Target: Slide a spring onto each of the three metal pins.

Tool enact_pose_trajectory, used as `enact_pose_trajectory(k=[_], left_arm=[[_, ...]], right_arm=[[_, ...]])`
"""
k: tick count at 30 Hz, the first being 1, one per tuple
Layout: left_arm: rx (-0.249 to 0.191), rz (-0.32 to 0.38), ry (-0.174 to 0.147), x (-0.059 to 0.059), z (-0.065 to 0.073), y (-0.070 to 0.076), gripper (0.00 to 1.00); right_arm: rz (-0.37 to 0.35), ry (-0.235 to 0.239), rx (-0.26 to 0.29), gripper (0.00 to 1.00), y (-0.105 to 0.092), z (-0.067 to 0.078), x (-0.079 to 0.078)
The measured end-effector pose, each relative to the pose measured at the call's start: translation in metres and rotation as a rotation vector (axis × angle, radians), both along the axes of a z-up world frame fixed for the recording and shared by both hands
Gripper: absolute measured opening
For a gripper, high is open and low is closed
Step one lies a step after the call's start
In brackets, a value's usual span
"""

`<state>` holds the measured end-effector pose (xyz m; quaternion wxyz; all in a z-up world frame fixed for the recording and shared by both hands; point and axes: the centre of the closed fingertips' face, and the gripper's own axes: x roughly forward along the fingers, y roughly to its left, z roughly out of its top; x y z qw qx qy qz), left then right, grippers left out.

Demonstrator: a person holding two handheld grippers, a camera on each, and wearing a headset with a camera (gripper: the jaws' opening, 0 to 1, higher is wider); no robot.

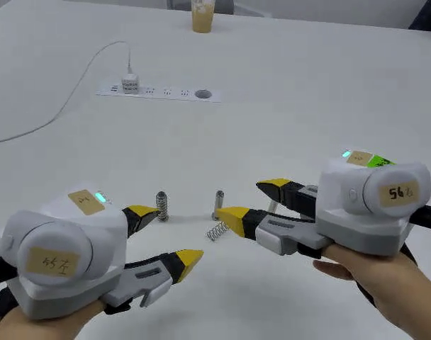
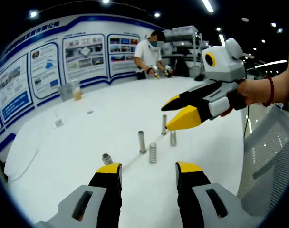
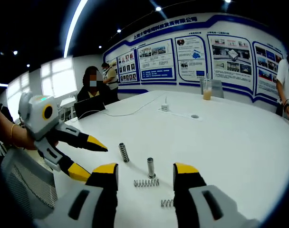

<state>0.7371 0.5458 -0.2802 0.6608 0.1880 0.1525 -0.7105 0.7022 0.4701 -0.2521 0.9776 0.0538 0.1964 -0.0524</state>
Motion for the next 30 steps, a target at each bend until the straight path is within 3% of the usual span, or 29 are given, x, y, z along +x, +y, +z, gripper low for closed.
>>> enact_pose_trajectory(k=[5, 18, 30], left_arm=[[0.002, -0.018, -0.018, -0.004, -0.004, -0.010, 0.42], [0.027, -0.044, -0.014, -0.010, -0.023, -0.034, 0.35], [0.053, -0.073, -0.021, -0.013, -0.044, -0.052, 0.24]], right_arm=[[-0.005, -0.007, 0.004, 0.48, -0.004, 0.001, -0.011], [0.003, 0.020, 0.027, 0.50, -0.005, -0.010, -0.035], [-0.039, 0.015, 0.043, 0.49, -0.014, -0.013, -0.047]])
